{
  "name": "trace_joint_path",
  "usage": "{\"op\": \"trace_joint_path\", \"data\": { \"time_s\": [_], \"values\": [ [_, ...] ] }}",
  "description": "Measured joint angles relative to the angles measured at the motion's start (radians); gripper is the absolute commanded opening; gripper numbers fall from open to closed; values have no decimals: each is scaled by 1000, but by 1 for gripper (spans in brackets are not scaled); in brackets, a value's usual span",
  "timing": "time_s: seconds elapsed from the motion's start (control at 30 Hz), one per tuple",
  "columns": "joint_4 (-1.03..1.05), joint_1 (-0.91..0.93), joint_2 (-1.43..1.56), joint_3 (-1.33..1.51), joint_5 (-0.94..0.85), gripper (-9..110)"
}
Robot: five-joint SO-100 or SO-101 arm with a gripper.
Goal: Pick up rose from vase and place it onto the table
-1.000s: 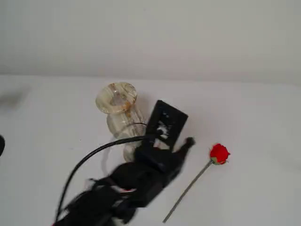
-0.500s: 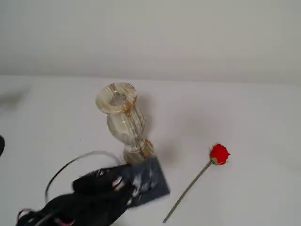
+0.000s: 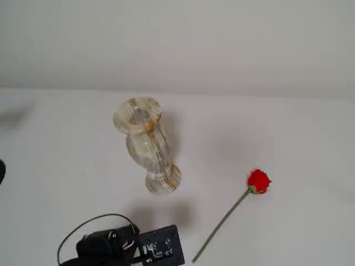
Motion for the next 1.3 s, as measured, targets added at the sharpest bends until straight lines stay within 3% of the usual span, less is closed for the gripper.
{"op": "trace_joint_path", "data": {
  "time_s": [0.33,1.3],
  "values": [
    [-78,-89,2,229,29,1],
    [-86,-91,-6,235,35,0]
  ]
}}
